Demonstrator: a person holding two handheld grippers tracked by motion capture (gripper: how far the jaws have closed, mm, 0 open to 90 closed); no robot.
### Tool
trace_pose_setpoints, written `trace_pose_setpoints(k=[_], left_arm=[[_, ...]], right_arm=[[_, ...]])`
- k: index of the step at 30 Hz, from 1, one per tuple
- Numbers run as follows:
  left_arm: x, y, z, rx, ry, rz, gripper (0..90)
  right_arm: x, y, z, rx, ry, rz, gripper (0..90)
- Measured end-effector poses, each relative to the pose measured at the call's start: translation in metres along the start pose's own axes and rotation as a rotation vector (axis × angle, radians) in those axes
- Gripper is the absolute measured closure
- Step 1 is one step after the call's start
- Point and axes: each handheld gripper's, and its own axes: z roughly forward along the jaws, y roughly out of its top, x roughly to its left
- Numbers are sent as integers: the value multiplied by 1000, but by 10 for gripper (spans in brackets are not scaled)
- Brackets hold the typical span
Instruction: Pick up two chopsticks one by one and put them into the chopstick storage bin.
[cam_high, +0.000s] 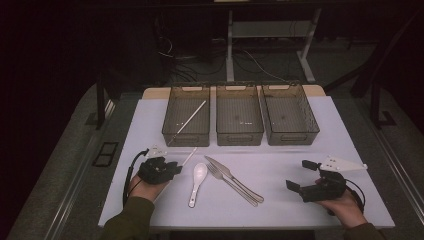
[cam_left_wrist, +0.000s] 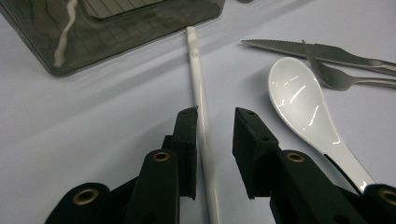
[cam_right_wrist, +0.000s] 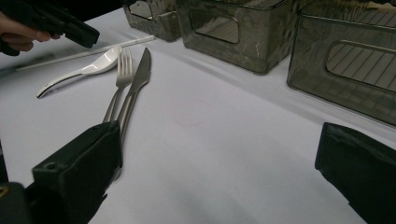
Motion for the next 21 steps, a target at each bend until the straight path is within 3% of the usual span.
trace_pose_setpoints(k=[4, 7, 12, 21], left_arm=[[1, -3, 5, 15, -11, -23, 704], [0, -4, 7, 37, -9, -9, 729], [2, -8, 8, 12, 4, -25, 790], [-1, -5, 7, 34, 27, -13, 835]], right_arm=[[0, 0, 0, -1, 1, -1, 8], [0, 0, 0, -5, 1, -1, 8], [0, 0, -1, -6, 1, 1, 8], [1, 0, 0, -7, 4, 0, 8]])
